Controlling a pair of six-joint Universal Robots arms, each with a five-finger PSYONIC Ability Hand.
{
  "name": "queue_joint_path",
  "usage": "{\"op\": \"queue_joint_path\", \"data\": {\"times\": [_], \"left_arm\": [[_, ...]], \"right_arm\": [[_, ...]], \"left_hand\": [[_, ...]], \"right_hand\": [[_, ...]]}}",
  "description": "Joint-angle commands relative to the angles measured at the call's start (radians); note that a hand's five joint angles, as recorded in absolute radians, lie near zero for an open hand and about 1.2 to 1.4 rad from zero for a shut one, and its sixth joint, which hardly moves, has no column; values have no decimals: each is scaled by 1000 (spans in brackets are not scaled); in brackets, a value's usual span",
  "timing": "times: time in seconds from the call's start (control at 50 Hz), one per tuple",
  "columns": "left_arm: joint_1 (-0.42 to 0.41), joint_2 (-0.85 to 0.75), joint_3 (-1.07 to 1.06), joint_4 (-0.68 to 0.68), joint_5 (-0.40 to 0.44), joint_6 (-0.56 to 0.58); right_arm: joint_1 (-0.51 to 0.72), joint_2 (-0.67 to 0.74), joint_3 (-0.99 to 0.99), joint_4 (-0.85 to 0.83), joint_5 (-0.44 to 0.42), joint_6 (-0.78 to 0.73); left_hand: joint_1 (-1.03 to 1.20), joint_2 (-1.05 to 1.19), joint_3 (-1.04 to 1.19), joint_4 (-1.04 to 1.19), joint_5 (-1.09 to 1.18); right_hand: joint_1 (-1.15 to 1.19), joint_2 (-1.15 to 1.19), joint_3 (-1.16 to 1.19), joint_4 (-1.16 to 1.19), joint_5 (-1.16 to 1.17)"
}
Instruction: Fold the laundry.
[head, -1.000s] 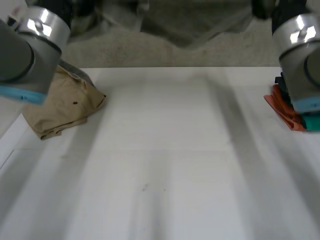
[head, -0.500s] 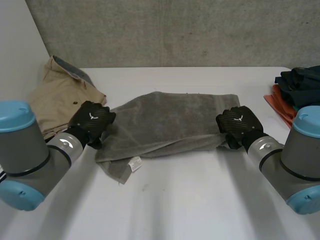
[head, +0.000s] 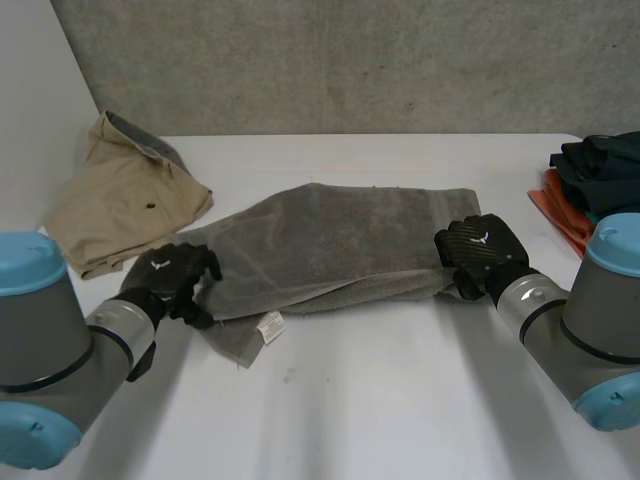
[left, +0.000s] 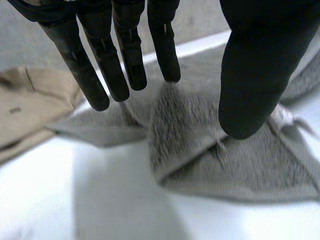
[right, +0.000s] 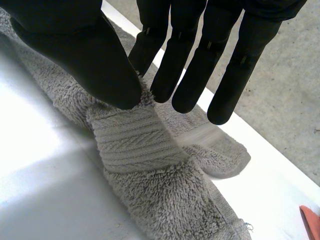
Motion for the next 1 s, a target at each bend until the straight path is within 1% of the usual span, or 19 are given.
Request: {"op": "queue_joint_path", "data": {"times": [0.02,0.12,0.14,0.16,0.22,0.28,0.34,0.36,0.48,0.56,0.64,0.7,0.72,0.8,0.82,0.84,0.88,0.94,1.0], "left_arm": [[5,-113,60,14,1,28],[4,-163,111,13,1,48],[4,-182,127,13,1,64],[2,-191,137,13,-1,73],[1,-202,174,14,-2,114],[4,-188,203,14,-24,130],[8,-75,233,5,-58,134],[8,3,237,3,-64,136],[1,211,255,-3,-49,140],[2,294,269,-47,-32,140],[1,289,272,-116,-16,153],[-1,230,276,-150,-15,223],[-1,178,283,-158,-18,276],[-1,58,296,-161,-25,407],[-5,42,298,-161,-29,430],[-10,29,298,-162,-30,447],[-25,-5,303,-161,-32,483],[-33,-10,303,-161,-33,486],[-33,2,301,-161,-36,481]], "right_arm": [[1,0,1,19,0,-3],[1,0,1,19,0,-3],[1,0,1,19,0,-3],[1,0,1,19,0,-3],[-2,-1,-2,17,0,-3],[-7,-31,-24,22,3,-6],[-31,-113,-62,54,9,-18],[-39,-136,-74,74,9,-21],[-76,-309,-214,334,-11,-115],[-84,-369,-286,495,-20,-169],[-77,-371,-318,585,-31,-218],[-79,-356,-321,616,-31,-245],[-79,-347,-321,616,-29,-248],[-73,-212,-332,619,-20,-249],[-73,-171,-344,620,-11,-235],[-71,-154,-346,619,-9,-226],[-71,-117,-343,610,3,-157],[-70,-98,-326,600,25,-49],[-70,-97,-276,590,25,34]], "left_hand": [[57,57,59,56,58],[63,63,65,62,64],[121,121,123,120,122],[229,229,231,229,230],[783,783,785,782,784],[785,785,786,784,785],[785,785,786,784,785],[785,785,786,784,785],[785,785,786,784,785],[785,785,786,784,785],[785,785,786,784,785],[785,785,786,784,785],[785,785,786,784,785],[785,785,786,784,785],[785,785,786,784,785],[785,785,786,784,785],[785,785,786,784,785],[785,785,786,784,785],[785,785,786,784,785]], "right_hand": [[278,220,206,199,209],[278,220,206,199,209],[278,220,206,199,209],[278,220,206,199,209],[278,220,206,199,209],[278,220,206,199,209],[278,220,206,199,209],[278,220,206,199,209],[278,220,206,199,209],[278,220,206,199,209],[278,220,206,199,209],[278,220,206,199,209],[278,220,206,199,209],[278,220,206,199,209],[-177,-235,-250,-256,-246],[-339,-396,-411,-418,-408],[-416,-474,-489,-495,-485],[-718,-776,-791,-797,-787],[-760,-818,-833,-839,-829]]}}
